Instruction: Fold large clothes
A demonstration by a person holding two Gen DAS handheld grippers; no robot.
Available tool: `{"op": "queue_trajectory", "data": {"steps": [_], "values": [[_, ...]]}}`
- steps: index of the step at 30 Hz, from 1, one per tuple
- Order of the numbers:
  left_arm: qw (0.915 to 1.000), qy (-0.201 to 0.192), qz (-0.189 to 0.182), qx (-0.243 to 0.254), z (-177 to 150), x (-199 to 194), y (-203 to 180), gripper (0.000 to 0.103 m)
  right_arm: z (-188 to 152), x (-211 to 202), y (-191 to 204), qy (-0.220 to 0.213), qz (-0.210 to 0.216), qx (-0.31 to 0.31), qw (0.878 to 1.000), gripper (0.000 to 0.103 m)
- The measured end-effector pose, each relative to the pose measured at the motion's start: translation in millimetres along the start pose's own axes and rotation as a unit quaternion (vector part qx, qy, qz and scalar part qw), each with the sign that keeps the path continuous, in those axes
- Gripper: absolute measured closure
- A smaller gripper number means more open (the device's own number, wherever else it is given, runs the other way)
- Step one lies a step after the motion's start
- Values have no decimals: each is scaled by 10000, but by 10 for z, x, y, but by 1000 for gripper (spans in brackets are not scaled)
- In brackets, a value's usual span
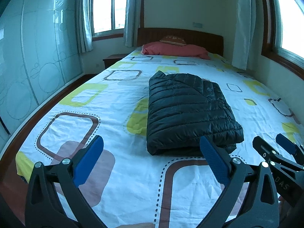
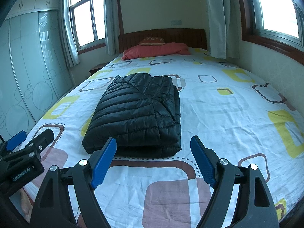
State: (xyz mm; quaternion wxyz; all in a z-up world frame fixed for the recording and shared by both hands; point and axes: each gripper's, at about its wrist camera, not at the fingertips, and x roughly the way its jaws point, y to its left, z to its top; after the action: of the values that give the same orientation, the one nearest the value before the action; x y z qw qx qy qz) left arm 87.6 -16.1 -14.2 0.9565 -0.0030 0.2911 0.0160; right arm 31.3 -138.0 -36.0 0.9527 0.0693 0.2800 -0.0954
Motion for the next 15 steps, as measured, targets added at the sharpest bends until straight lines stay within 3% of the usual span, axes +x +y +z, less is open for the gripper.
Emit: {"op": "queue_trajectory", "data": {"steps": [15], "values": [[10000, 47, 23, 0, -42, 150, 0, 2, -22, 159, -123, 119, 39, 9, 9999, 24]]}}
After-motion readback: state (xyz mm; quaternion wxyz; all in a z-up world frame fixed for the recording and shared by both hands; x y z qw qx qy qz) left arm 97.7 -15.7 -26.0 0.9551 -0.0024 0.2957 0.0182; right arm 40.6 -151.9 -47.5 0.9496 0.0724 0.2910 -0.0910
